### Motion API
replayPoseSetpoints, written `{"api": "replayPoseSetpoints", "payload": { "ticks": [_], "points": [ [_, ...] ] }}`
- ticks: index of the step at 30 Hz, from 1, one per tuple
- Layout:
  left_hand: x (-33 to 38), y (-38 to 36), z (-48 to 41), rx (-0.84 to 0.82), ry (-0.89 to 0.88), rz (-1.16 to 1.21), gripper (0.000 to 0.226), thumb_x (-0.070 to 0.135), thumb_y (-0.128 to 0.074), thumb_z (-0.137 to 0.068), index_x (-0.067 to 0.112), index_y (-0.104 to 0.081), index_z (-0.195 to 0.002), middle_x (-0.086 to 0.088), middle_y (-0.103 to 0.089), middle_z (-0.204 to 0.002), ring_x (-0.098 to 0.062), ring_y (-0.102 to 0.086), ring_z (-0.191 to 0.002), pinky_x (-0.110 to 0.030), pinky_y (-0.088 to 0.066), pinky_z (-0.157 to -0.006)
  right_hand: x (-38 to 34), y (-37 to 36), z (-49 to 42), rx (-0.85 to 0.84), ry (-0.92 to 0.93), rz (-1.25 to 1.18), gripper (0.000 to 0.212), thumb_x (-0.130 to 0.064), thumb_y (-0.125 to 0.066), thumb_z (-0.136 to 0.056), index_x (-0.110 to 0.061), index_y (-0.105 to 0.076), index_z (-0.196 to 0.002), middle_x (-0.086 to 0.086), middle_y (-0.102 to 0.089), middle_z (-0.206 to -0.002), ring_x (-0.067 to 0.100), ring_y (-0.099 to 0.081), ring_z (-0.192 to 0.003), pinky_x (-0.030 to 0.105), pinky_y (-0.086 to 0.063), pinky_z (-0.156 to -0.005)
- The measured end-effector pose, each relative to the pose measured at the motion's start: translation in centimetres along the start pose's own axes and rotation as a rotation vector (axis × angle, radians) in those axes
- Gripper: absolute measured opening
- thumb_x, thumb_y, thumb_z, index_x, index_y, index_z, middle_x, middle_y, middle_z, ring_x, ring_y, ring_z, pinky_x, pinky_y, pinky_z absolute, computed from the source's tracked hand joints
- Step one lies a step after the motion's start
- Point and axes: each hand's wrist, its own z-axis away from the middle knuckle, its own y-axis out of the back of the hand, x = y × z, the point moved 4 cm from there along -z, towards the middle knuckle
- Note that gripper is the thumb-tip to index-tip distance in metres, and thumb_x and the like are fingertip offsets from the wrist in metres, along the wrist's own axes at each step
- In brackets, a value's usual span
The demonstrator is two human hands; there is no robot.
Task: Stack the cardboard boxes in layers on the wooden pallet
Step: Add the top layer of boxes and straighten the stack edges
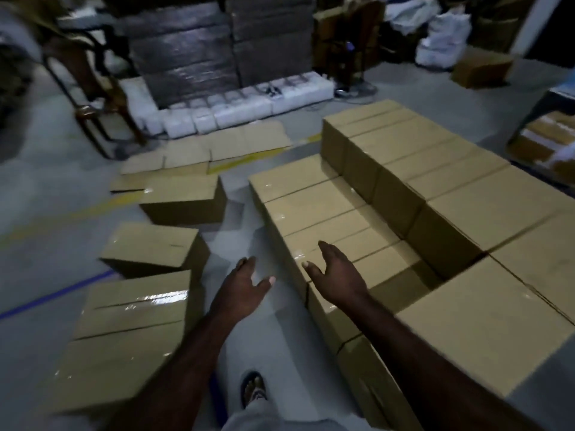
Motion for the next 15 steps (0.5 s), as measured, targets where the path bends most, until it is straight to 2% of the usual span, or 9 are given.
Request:
{"api": "replayPoseSetpoints", "payload": {
  "ticks": [3,5,7,9,11,12,15],
  "points": [
    [-3.5,2.6,1.0,0.067,0.101,0.086,0.074,0.049,-0.063,-0.093,0.017,-0.034,-0.154,-0.004,-0.036,-0.157,-0.023,-0.038,-0.142,-0.04,-0.033,-0.116,-4.1,-3.2,-1.1,-0.078,0.091,0.018,0.068,-0.054,-0.051,-0.097,-0.015,-0.036,-0.151,0.009,-0.044,-0.151,0.03,-0.042,-0.138,0.045,-0.041,-0.109],
    [-6.5,4.4,1.4,0.104,0.154,0.136,0.065,0.05,-0.065,-0.091,0.019,-0.047,-0.145,-0.003,-0.053,-0.143,-0.025,-0.053,-0.128,-0.043,-0.044,-0.108,-6.7,-5.7,-2.0,-0.117,0.131,0.029,0.073,-0.06,-0.049,-0.094,-0.016,-0.038,-0.151,0.009,-0.047,-0.149,0.03,-0.046,-0.135,0.045,-0.044,-0.106],
    [-10.1,6.0,2.1,0.168,0.222,0.183,0.066,0.056,-0.067,-0.085,0.015,-0.054,-0.135,-0.006,-0.061,-0.132,-0.025,-0.059,-0.118,-0.043,-0.049,-0.101,-9.1,-8.6,-2.8,-0.164,0.185,0.053,0.072,-0.06,-0.05,-0.094,-0.015,-0.04,-0.15,0.01,-0.05,-0.146,0.031,-0.049,-0.132,0.044,-0.046,-0.104],
    [-12.8,7.8,3.0,0.224,0.275,0.216,0.066,0.056,-0.065,-0.086,0.018,-0.053,-0.139,-0.002,-0.058,-0.138,-0.024,-0.057,-0.124,-0.032,-0.044,-0.103,-11.5,-11.4,-3.5,-0.218,0.234,0.073,0.067,-0.056,-0.052,-0.096,-0.015,-0.04,-0.148,0.011,-0.052,-0.143,0.031,-0.049,-0.131,0.043,-0.045,-0.104],
    [-16.2,9.3,3.2,0.25,0.354,0.235,0.065,0.046,-0.064,-0.093,0.014,-0.046,-0.146,-0.004,-0.051,-0.144,-0.025,-0.05,-0.131,-0.023,-0.034,-0.097,-14.1,-14.5,-4.5,-0.264,0.265,0.1,0.066,-0.054,-0.052,-0.098,-0.015,-0.04,-0.149,0.01,-0.051,-0.144,0.029,-0.048,-0.132,0.041,-0.043,-0.106],
    [-17.8,10.0,3.2,0.257,0.393,0.233,0.066,0.044,-0.063,-0.094,0.012,-0.042,-0.148,-0.007,-0.048,-0.148,-0.027,-0.047,-0.133,-0.023,-0.033,-0.096,-15.3,-16.1,-5.1,-0.289,0.275,0.115,0.067,-0.054,-0.052,-0.098,-0.014,-0.038,-0.151,0.01,-0.049,-0.146,0.028,-0.046,-0.134,0.041,-0.041,-0.108],
    [-24.5,11.6,2.2,0.263,0.5,0.248,0.073,0.047,-0.061,-0.094,0.014,-0.034,-0.152,-0.01,-0.041,-0.154,-0.028,-0.043,-0.138,-0.032,-0.036,-0.105,-18.9,-21.4,-7.3,-0.374,0.322,0.181,0.071,-0.056,-0.049,-0.098,-0.014,-0.033,-0.154,0.01,-0.045,-0.151,0.028,-0.041,-0.138,0.045,-0.038,-0.111]
  ]
}}
